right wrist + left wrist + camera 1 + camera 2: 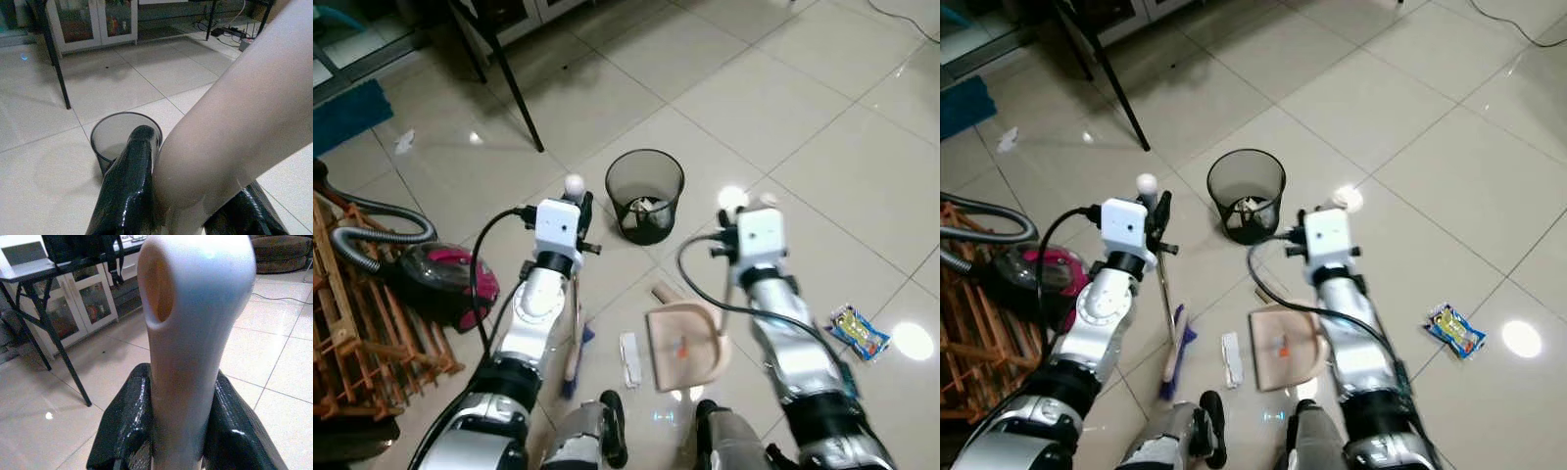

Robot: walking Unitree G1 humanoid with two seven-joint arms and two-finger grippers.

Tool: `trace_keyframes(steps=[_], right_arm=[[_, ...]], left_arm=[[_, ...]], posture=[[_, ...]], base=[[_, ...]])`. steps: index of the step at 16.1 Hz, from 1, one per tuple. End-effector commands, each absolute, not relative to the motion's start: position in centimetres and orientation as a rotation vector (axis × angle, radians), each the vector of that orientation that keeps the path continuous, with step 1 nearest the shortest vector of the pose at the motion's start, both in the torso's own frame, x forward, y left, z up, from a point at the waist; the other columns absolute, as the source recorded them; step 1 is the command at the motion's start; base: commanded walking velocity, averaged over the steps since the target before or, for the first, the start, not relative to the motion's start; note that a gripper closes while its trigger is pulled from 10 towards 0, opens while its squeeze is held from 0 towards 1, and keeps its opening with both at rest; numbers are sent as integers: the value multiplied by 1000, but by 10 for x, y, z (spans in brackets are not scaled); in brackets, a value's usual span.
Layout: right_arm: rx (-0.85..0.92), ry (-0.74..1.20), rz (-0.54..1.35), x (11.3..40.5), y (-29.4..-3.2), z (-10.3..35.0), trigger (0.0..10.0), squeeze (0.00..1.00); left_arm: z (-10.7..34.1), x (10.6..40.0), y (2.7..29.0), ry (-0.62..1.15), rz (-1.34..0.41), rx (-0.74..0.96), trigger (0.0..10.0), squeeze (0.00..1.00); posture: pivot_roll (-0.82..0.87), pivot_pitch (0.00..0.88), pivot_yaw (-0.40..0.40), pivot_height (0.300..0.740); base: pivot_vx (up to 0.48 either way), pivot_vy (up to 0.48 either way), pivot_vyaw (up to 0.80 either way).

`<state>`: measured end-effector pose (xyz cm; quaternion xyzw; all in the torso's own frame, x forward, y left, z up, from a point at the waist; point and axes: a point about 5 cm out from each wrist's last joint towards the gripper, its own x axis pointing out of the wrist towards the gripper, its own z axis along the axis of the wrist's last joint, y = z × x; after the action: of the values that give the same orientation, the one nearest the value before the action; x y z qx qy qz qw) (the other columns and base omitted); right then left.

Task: Sweep floor

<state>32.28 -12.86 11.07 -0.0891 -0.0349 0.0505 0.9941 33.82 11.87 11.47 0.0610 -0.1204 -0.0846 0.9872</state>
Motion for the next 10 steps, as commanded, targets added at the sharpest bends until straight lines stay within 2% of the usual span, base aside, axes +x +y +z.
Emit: trace_keyframes(steps=[1,6,10], right_arm=[[-181,-51,127,320,-119,101,10000,0],[-260,-64,161,312,-101,86,10000,0],[-259,-74,170,309,-94,79,10000,0]], left_arm=[[105,337,119,-190,-155,113,10000,0],[102,341,103,-158,-152,60,10000,0],[112,346,96,-158,-70,-201,10000,0]], posture=[[12,256,148,740],[9,259,152,740],[4,251,155,740]], base=[[0,0,0],[0,0,0],[0,0,0]])
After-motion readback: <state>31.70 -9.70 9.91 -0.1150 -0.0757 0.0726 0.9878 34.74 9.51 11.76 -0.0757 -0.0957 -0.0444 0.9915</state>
